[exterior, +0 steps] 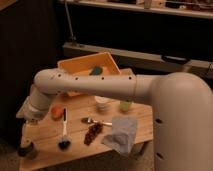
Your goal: Stack cups on top of each other
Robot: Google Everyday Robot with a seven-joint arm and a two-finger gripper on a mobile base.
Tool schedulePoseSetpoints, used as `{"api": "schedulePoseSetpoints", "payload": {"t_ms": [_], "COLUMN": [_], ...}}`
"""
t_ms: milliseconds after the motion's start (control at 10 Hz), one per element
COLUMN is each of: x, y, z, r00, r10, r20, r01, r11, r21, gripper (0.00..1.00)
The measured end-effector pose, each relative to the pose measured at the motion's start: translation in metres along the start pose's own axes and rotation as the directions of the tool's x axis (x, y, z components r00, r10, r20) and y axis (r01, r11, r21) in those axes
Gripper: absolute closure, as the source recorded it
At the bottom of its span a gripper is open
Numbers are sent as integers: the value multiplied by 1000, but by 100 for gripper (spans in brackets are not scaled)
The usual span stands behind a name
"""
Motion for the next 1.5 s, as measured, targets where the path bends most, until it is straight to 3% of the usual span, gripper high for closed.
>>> {"api": "schedulePoseSetpoints", "payload": {"t_ms": [200, 400, 500, 700, 900, 1000, 1100, 1200, 1300, 1500], "x": [10, 13, 15, 23, 25, 26, 26, 26, 27, 30], "y": [1, 4, 7, 13, 17, 18, 16, 13, 10, 5], "z": [0, -12, -16, -25, -26, -27, -27, -27, -30, -33], "r00": [995, 980, 966, 916, 878, 872, 871, 860, 823, 707], "r10": [65, 124, 199, 383, 469, 483, 482, 497, 547, 687], "r20": [-79, -154, -167, -118, -89, -85, -95, -118, -152, -167], "r01": [-63, -115, -186, -366, -453, -466, -463, -470, -499, -575], "r11": [998, 991, 979, 920, 878, 870, 870, 861, 825, 696], "r21": [27, 64, 89, 141, 157, 161, 169, 195, 266, 430], "gripper": [20, 20, 20, 20, 20, 20, 20, 20, 20, 20]}}
